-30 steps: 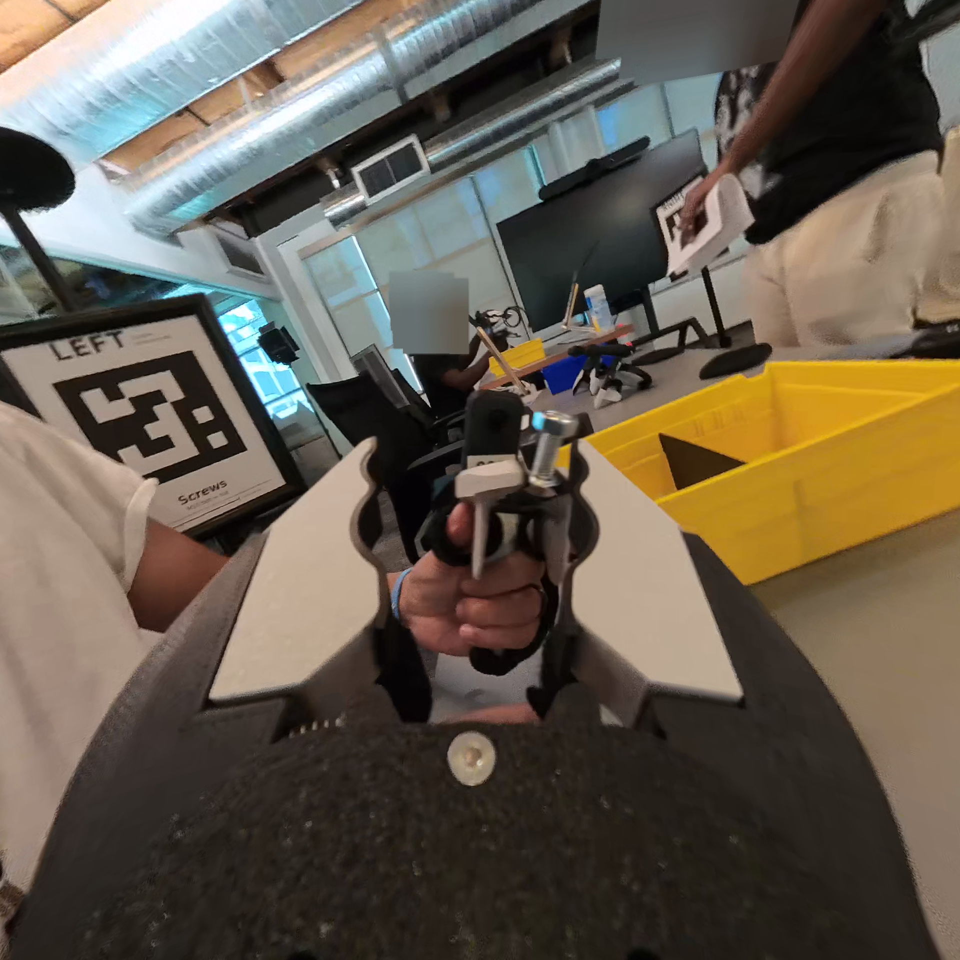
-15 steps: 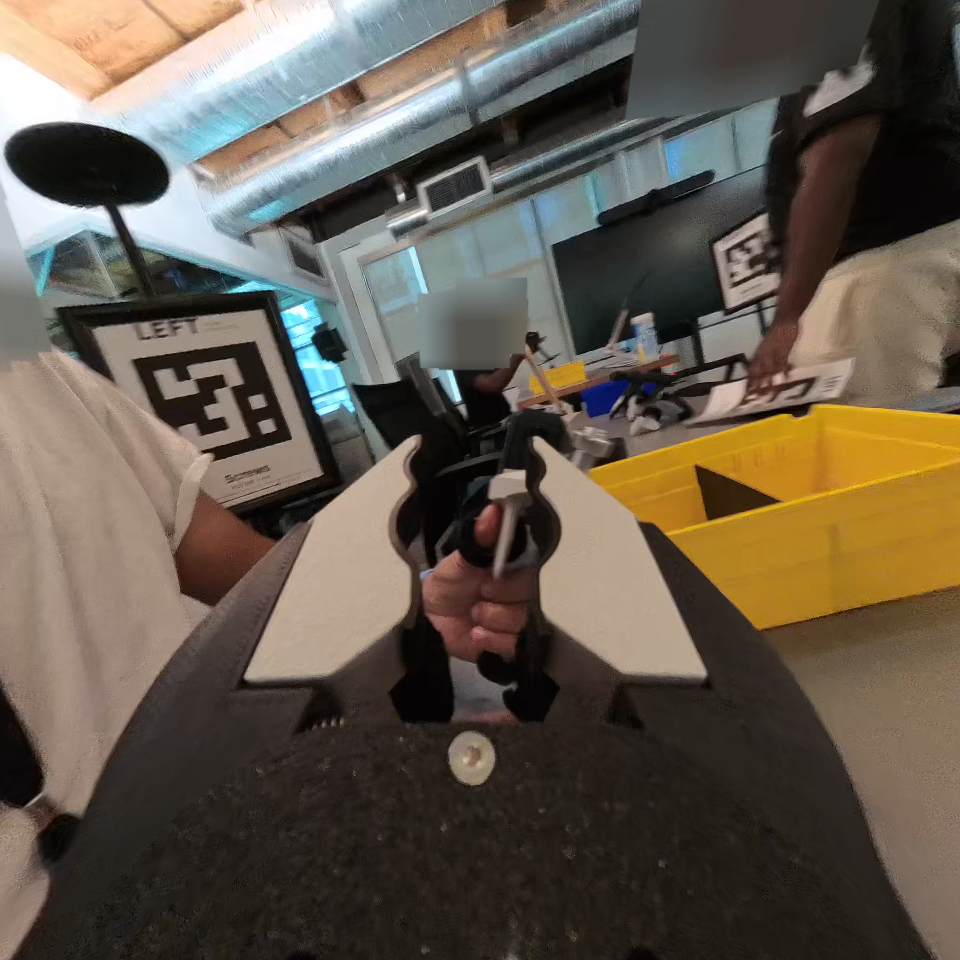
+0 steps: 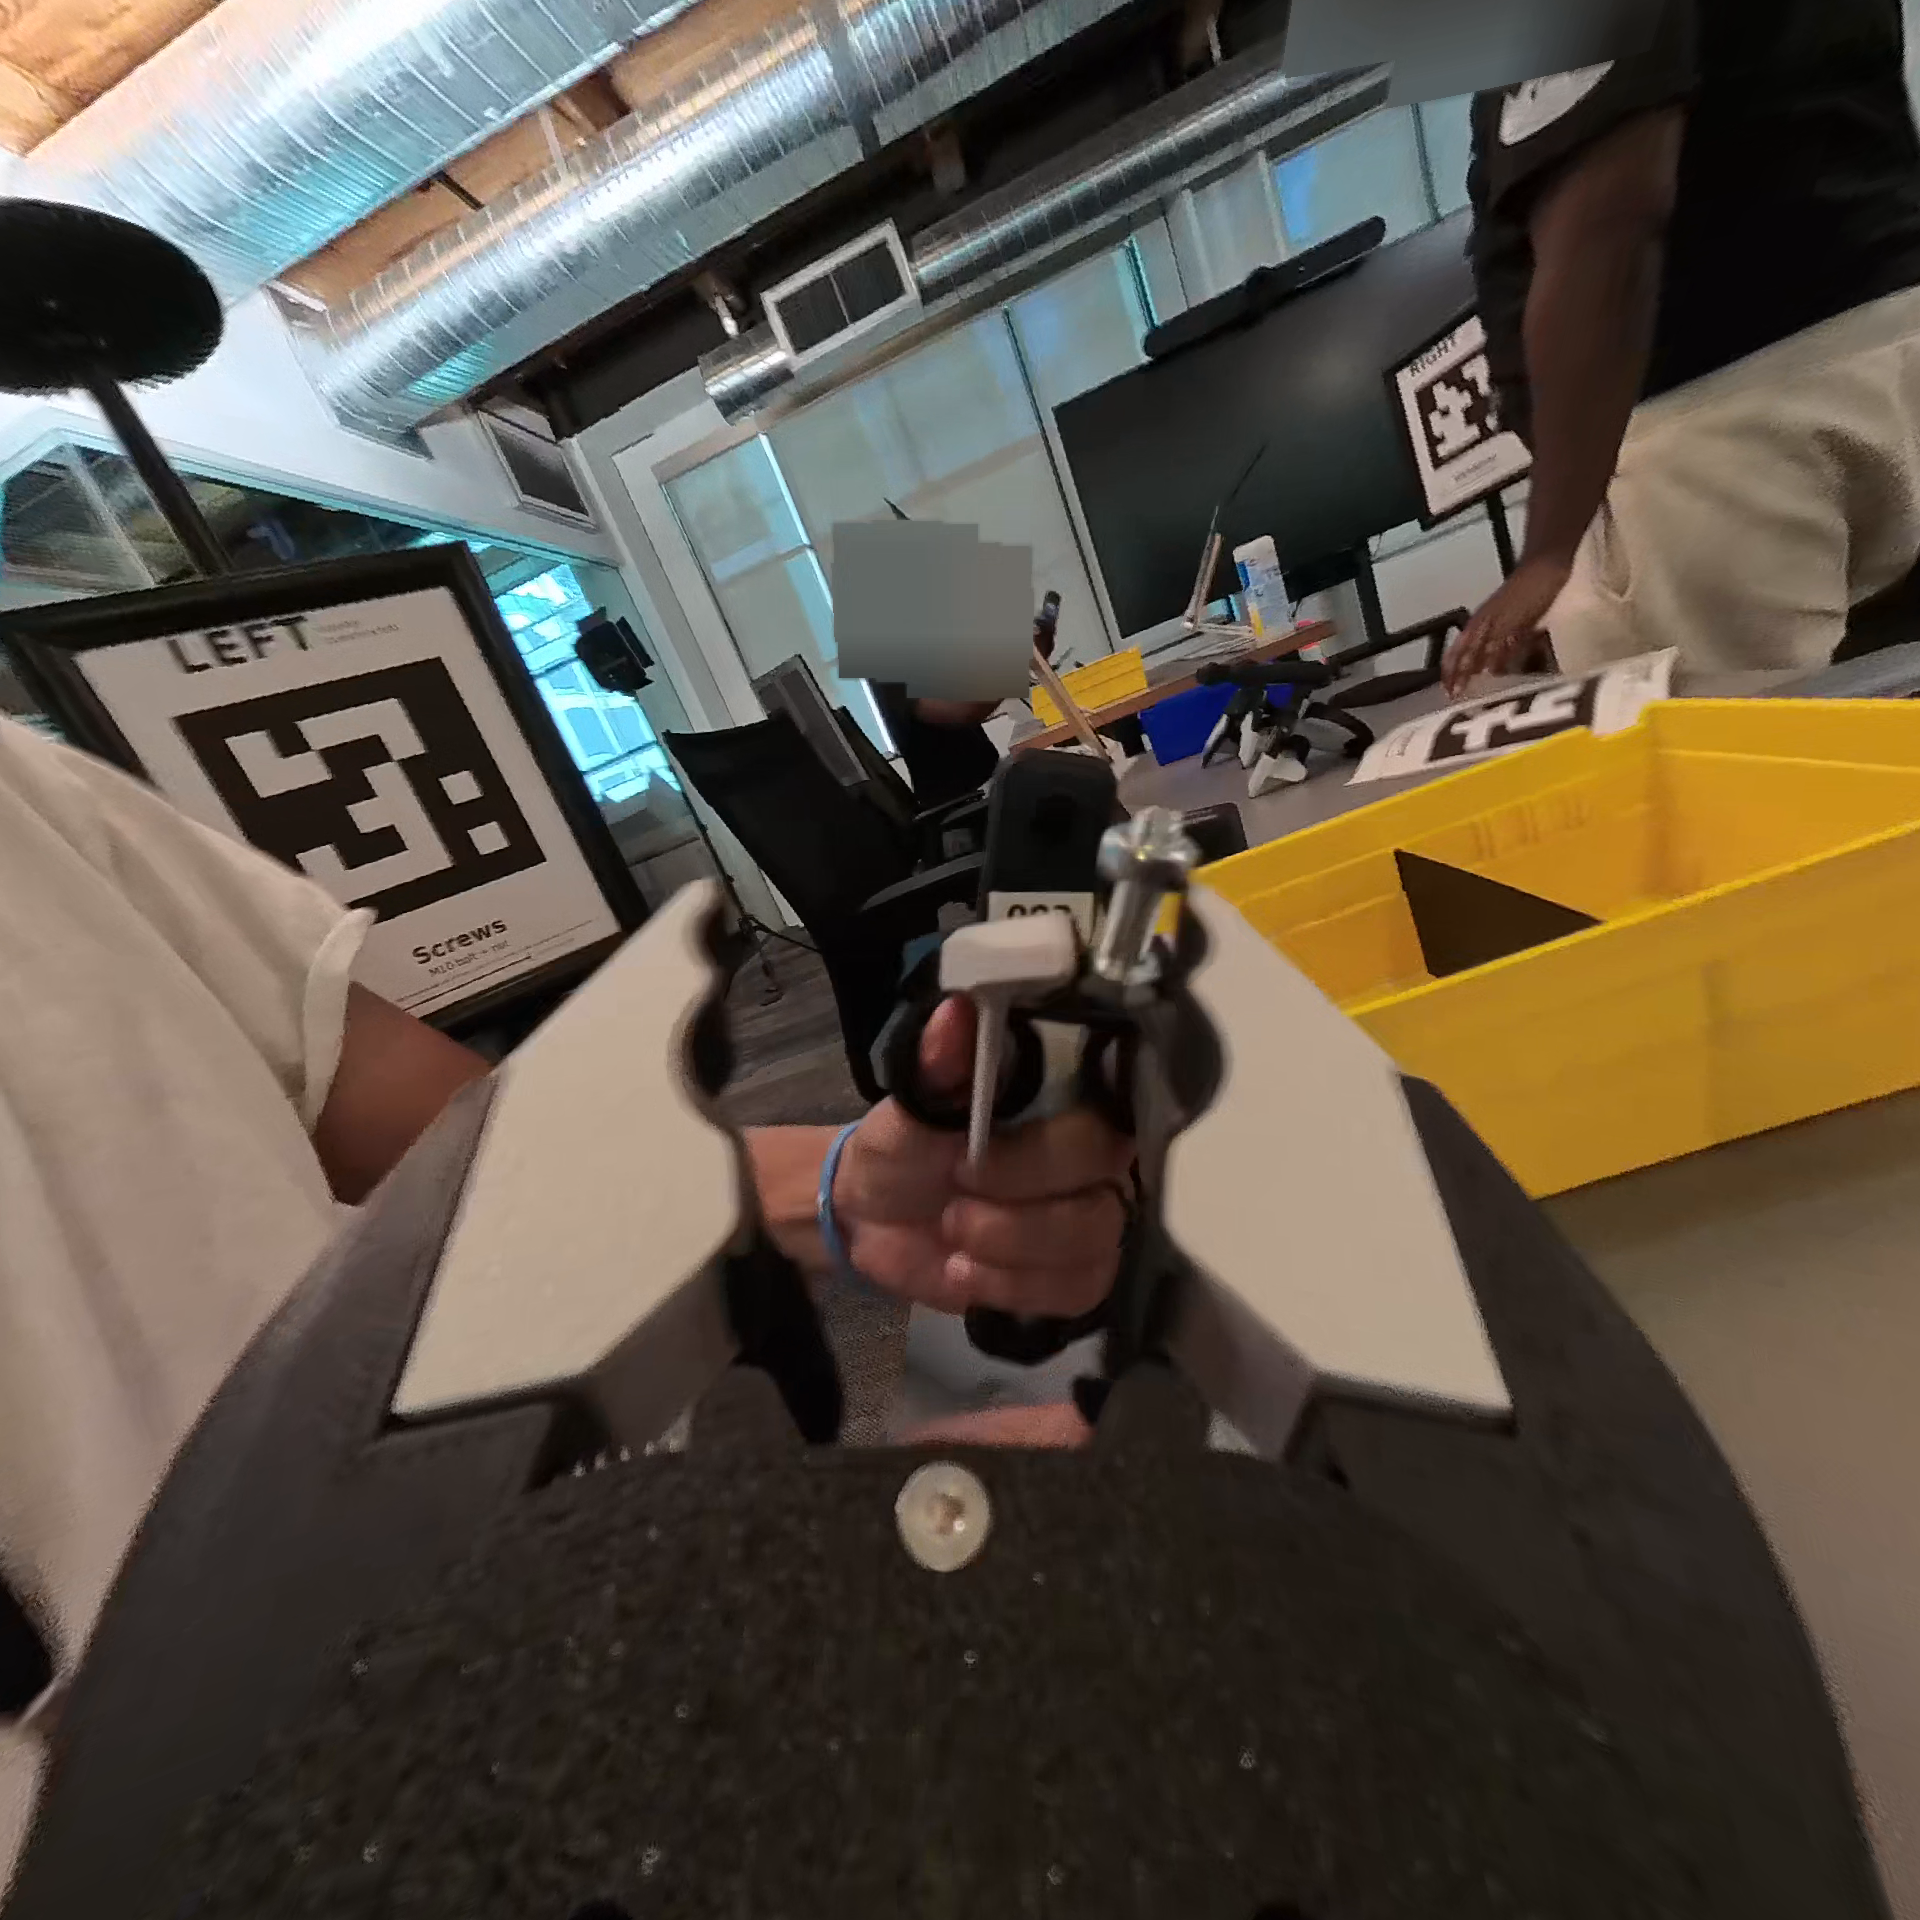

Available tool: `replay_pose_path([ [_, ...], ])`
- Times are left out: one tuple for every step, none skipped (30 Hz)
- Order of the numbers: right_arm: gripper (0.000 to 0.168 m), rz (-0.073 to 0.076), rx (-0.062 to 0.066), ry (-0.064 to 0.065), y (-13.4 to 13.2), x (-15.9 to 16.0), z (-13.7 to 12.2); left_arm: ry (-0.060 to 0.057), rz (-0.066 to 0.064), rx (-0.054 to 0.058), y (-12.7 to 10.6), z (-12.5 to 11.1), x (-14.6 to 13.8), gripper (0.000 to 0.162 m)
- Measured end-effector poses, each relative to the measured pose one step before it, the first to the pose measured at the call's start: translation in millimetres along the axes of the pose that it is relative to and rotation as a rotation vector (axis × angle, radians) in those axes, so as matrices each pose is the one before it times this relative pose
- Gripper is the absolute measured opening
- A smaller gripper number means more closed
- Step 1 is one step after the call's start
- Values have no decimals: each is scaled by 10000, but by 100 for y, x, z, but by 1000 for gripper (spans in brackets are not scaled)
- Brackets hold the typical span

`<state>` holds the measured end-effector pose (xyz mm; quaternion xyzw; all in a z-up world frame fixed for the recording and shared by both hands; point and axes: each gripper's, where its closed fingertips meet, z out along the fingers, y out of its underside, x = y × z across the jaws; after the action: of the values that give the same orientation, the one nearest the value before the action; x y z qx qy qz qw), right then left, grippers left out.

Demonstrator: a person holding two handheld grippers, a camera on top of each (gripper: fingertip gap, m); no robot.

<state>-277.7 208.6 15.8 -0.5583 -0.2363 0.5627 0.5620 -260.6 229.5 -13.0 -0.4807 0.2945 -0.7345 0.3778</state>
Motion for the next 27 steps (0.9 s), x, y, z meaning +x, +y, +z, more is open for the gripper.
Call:
replay_pose_path([
  [50, -235, 228, -643, -485, -739, -746, -339, -59, 233, -567, -579, -695, 17],
  [50, 96, 372, 12, -739, 92, -614, -280, -41, 164, -440, -460, -635, 17],
  [51, 58, 234, 156, -532, 348, -407, -48, -58, 128, -365, -245, -240, 17],
  [55, 77, -28, 226, -95, 544, -195, 35, 3, 37, -119, -30, 18, 18],
  [62, 121, -159, 241, 205, 598, -3, 21, 44, -96, 220, 142, 81, 18],
  [69, 179, -212, 268, 426, 642, 158, 111, -30, -164, 449, 301, 239, 17],
  [77, 185, -220, 209, 576, 513, 302, 205, -86, -160, 519, 420, 401, 17],
  [82, 128, -205, 66, 649, 207, 392, 243, -65, -196, 595, 487, 475, 18],
  [83, 41, -128, -39, 574, -69, 432, 273, -27, -283, 685, 515, 529, 17],
  [84, -24, -73, -70, 452, -235, 441, 214, 38, -306, 653, 490, 453, 18],
  [84, -76, -40, -111, 304, -379, 381, 107, 101, -235, 512, 396, 301, 18],
  [84, -117, 7, -129, 105, -424, 267, 99, 45, -167, 337, 264, 231, 18],
  [84, -113, 28, -113, -12, -399, 153, 46, -23, -69, 141, 89, 72, 18],
  [84, -64, 63, -101, -134, -348, 38, -82, -25, 73, -124, -100, -169, 18],
  [86, -27, 60, -5, -164, -179, -53, -77, -67, 198, -391, -302, -225, 18],
  [87, -21, 41, 25, -150, -27, -165, -23, -107, 348, -698, -461, -182, 18],
  [85, -35, 71, -59, -261, -53, -373, -89, -89, 453, -905, -587, -241, 18],
  [48, -248, 103, -609, -364, -763, -544, -326, -111, 410, -861, -720, -670, 18],
  [37, -71, 324, -551, -748, -787, -562, -416, -187, 331, -737, -766, -968, 17],
  [38, 54, 286, 149, -663, 225, -356, -213, -232, 315, -740, -629, -734, 17],
  [43, -22, -38, 253, -182, 435, -198, -103, -75, 248, -635, -385, -358, 17],
  [51, 17, -186, 302, 128, 581, -74, -73, 162, -2, -174, -76, -74, 17],
  [54, 65, -179, 174, 223, 416, 1, 8, 234, -258, 368, 212, 199, 17],
  [58, 107, -104, 170, 220, 406, 63, 110, 198, -326, 658, 421, 419, 17],
  [65, 105, -88, 229, 277, 455, 112, 216, 117, -340, 809, 558, 609, 17],
  [74, 104, -168, 284, 454, 511, 181, 267, 75, -382, 905, 628, 687, 17],
  [81, 54, -198, 168, 522, 301, 245, 245, 124, -388, 898, 648, 656, 18],
])
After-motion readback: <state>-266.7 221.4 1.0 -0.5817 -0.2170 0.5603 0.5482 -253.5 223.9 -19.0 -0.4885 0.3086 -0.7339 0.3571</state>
